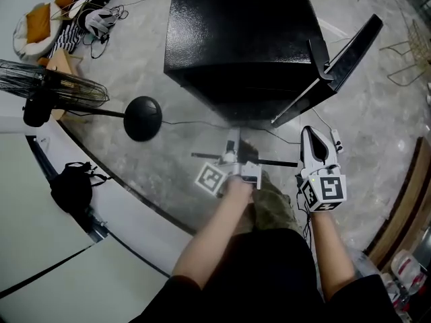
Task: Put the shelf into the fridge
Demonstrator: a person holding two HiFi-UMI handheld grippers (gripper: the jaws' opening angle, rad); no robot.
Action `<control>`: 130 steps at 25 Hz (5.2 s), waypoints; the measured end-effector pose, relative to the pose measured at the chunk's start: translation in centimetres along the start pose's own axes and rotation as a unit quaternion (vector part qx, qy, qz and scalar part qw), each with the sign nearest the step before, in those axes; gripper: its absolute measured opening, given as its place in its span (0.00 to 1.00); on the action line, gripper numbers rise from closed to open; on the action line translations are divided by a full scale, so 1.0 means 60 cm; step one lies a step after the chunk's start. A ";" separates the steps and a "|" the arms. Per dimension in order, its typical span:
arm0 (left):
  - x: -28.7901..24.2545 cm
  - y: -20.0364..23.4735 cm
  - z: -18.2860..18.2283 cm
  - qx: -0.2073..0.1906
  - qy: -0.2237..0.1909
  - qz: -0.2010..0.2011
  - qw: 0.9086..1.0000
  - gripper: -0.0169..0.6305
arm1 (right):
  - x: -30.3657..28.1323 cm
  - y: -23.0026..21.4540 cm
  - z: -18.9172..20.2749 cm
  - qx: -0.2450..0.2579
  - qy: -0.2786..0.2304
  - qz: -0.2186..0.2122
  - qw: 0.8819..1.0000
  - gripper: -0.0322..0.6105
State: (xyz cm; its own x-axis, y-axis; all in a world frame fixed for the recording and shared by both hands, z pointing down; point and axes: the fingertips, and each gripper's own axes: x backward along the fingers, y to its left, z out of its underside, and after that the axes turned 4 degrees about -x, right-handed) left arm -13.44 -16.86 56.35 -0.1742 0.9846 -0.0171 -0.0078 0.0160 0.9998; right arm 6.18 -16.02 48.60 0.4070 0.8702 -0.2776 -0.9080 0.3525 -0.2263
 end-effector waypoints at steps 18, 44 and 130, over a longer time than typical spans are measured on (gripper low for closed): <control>-0.076 -0.001 -0.010 -0.001 -0.001 0.012 1.000 0.05 | -0.008 -0.013 0.020 -0.007 0.002 0.002 1.000 0.05; -0.135 0.035 -0.020 -0.008 -0.018 0.018 1.000 0.05 | -0.060 -0.036 0.042 -0.023 0.017 0.005 1.000 0.05; -0.333 0.055 -0.052 -0.051 -0.046 0.046 0.997 0.06 | -0.194 -0.048 0.055 -0.028 0.034 0.020 0.999 0.05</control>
State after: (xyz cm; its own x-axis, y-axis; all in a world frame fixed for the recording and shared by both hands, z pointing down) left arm -13.06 -37.01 60.01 -0.0876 0.9930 0.0796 -0.0974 -0.0881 0.9913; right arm 3.74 -26.05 55.55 0.3779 0.8575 -0.3491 -0.9175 0.2965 -0.2649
